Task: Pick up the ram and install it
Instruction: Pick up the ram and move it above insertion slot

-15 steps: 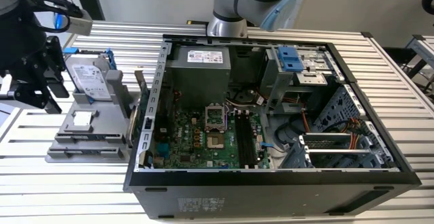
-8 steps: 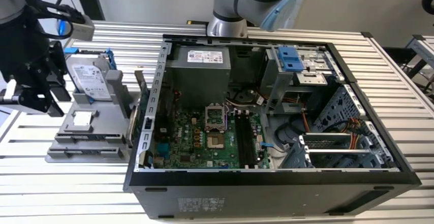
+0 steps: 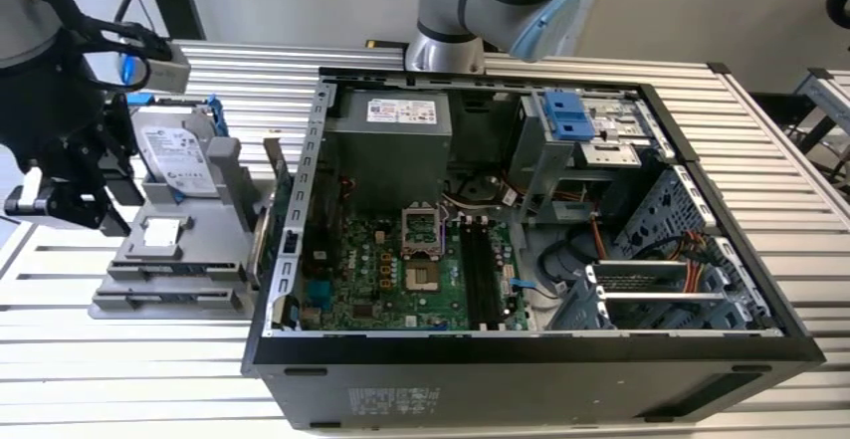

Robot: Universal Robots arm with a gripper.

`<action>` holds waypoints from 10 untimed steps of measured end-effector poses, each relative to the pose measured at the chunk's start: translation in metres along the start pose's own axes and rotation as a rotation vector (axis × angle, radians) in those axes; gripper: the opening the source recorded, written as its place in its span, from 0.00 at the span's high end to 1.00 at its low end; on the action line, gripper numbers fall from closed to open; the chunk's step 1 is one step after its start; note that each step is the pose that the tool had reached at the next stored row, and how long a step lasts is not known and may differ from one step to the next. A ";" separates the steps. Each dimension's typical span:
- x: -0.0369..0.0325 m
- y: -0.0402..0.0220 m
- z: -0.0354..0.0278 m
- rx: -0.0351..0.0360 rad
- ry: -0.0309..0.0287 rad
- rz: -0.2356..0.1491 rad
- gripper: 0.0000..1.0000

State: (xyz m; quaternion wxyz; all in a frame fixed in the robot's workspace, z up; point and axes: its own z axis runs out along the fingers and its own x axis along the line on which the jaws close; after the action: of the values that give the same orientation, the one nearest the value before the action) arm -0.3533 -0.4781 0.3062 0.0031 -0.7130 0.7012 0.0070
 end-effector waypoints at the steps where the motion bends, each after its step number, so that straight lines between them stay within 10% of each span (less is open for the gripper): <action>1: 0.0000 0.0000 0.0016 0.0000 0.0000 0.000 0.00; 10: 0.0044 0.0000 0.0170 -0.0003 0.0002 0.000 0.00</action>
State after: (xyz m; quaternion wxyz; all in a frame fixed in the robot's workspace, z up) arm -0.3534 -0.4823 0.2891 0.0029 -0.7129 0.7012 0.0071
